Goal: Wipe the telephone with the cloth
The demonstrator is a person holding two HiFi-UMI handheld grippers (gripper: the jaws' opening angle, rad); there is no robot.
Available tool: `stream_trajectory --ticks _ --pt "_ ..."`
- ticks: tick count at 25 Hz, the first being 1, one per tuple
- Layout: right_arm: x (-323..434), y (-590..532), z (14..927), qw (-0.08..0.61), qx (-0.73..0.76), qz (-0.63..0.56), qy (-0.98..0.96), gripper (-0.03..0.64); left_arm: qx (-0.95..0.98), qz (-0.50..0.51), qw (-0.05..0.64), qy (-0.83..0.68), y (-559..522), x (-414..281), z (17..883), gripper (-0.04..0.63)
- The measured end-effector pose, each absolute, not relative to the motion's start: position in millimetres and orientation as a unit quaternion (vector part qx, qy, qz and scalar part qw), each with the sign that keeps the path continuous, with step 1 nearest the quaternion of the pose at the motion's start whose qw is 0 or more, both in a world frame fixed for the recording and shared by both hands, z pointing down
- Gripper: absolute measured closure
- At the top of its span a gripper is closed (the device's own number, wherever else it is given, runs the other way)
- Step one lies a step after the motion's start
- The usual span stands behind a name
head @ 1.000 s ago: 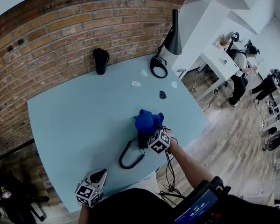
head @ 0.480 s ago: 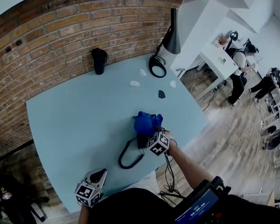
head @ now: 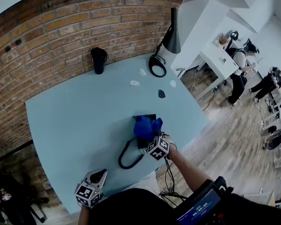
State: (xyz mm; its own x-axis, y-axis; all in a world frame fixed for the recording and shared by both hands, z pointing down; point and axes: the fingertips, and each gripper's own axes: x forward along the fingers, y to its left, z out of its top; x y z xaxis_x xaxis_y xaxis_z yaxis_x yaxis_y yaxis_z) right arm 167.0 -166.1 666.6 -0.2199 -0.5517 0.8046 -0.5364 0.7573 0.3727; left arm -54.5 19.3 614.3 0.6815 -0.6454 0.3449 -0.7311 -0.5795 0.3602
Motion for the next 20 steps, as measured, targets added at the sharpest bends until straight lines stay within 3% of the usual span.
stream_trajectory --ticks 20 --pt "165 -126 685 0.528 0.328 0.005 -0.783 0.472 0.886 0.091 0.242 -0.384 23 -51 615 0.575"
